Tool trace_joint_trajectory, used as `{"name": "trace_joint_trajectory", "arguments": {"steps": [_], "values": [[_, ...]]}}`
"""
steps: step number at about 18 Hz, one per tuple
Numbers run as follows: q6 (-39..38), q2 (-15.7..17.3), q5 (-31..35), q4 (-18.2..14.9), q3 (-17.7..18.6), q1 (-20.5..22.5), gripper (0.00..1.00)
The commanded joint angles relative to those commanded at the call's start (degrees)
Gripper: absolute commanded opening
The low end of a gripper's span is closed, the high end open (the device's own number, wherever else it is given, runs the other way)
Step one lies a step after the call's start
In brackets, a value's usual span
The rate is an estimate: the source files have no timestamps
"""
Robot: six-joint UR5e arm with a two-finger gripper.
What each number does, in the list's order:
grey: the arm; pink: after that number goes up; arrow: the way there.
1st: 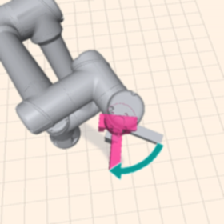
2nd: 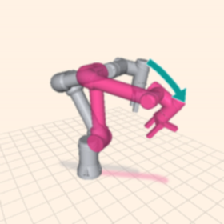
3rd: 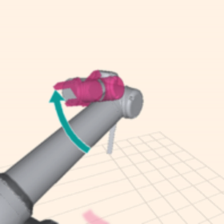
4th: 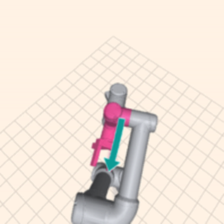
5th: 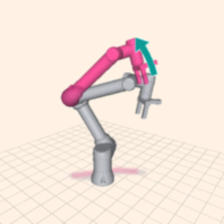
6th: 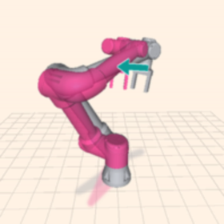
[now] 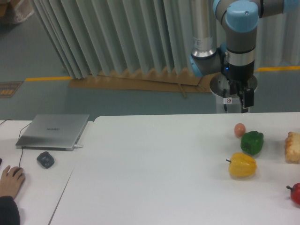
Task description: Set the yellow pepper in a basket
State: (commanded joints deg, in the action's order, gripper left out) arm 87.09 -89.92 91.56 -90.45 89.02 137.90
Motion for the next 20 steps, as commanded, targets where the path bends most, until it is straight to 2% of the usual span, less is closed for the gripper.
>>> {"name": "trace_joint_trajectory", "arguments": {"steps": [4, 20], "values": [[-0.8, 0.8, -3.2, 2.6, 1.6, 0.4, 1.0], [-0.6, 1.1, -2.3, 2.5, 1.5, 0.2, 1.0]]}}
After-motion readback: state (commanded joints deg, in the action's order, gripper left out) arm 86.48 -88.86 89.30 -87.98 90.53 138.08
